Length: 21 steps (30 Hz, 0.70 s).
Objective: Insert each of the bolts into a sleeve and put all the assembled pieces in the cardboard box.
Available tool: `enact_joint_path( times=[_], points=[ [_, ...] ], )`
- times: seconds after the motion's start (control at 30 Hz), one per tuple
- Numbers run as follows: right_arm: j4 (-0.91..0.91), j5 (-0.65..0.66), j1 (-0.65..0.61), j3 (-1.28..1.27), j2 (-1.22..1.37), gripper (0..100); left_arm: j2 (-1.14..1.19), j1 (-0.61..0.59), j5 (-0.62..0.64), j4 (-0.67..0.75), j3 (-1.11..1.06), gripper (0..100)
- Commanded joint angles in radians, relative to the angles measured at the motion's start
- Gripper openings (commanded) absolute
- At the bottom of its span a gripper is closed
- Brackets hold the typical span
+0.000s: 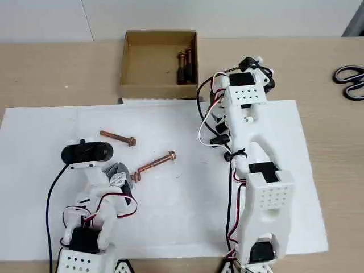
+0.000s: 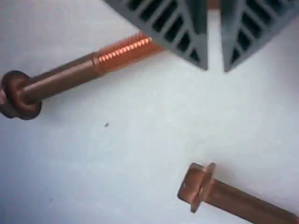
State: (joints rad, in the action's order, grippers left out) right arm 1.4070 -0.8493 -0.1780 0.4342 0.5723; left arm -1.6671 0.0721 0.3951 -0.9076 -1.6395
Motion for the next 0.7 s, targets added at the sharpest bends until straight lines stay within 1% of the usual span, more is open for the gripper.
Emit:
enact_joint_path(
  times=[0.0,0.27,0.33,0.43,0.47,0.53,0.67],
  points=[
    [-0.025,-0.008,0.005,0.043,-0.001,17.6,-0.006,-0.008,0.006,0.023,0.002,1],
    [-0.082,-0.003,0.005,0.043,0.045,17.5,-0.006,-0.008,0.006,0.023,0.002,1],
    [-0.082,-0.005,0.005,0.043,0.059,14.2,-0.006,-0.008,0.006,0.023,0.002,1],
    [-0.084,-0.005,0.007,0.043,0.071,2.0,-0.006,-0.008,0.006,0.023,0.002,1],
    [-0.084,-0.003,0.007,0.043,0.073,0.0,-0.006,-0.008,0.006,0.023,0.002,1],
    [-0.082,-0.005,0.007,0.043,0.073,2.0,-0.006,-0.008,0.006,0.023,0.002,1],
    [-0.084,-0.002,0.007,0.044,0.064,0.3,-0.006,-0.008,0.006,0.023,0.002,1]
  ],
)
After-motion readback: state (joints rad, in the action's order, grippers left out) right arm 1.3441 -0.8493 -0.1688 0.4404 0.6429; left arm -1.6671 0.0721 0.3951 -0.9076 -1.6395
